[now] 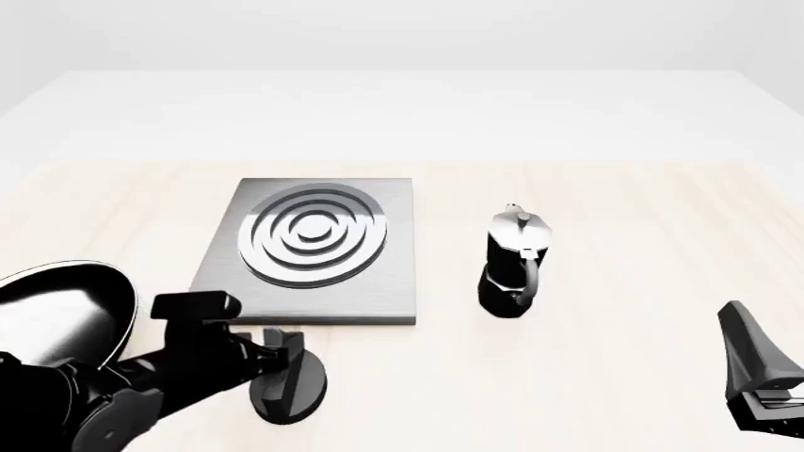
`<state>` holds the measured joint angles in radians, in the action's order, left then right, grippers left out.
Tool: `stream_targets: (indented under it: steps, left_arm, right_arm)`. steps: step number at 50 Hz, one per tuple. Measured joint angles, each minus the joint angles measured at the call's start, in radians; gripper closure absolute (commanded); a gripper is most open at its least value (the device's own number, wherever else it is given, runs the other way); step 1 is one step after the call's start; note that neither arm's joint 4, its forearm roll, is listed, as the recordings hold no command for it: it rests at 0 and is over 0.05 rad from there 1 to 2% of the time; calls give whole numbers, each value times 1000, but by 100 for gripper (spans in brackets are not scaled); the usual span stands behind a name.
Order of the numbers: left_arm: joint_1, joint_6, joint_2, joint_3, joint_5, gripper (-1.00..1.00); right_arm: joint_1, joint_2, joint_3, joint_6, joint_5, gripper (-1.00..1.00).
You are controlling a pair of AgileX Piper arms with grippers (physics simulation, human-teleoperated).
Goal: Turn on the stove.
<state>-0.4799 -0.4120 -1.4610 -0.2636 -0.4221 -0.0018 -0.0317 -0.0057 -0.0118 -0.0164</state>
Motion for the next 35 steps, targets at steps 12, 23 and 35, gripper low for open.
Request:
stream_targets:
  steps: [12,23,35]
  left_arm:
    - [-12,-23,-35,6,-38,-100]
    - [-24,-43,-61,11,-65,-100]
    - [-34,-65,-86,18,-94,-100]
  right_arm:
    - [0,0,0,0,0,-100]
    - [0,0,0,0,0,-100]
    - [0,0,0,0,0,-100]
